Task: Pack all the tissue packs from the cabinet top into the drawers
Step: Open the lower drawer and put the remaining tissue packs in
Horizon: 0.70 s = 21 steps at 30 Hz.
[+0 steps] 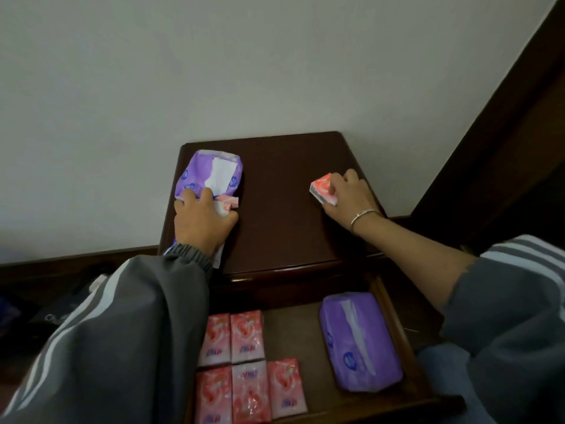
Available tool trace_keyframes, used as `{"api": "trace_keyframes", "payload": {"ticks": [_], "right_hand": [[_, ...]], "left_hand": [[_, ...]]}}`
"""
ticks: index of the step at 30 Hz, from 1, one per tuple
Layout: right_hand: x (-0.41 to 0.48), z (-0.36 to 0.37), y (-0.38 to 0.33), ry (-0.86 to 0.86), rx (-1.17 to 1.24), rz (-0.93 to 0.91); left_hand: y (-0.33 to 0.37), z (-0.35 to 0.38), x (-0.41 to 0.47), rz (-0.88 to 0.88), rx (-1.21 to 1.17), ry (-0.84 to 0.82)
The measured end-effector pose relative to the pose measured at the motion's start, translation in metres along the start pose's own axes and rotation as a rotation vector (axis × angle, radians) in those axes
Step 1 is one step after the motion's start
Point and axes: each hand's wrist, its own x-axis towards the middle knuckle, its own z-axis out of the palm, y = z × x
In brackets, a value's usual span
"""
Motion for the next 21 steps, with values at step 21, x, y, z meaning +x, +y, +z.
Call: {"api": "trace_keyframes", "payload": {"ticks": [21], "right_hand": [[-0.266,-0.038,-0.001,-0.265,0.855,0.349]], "left_hand": [[-0.029,-0.105,-0.169,0.199,-0.412,0.14]]}}
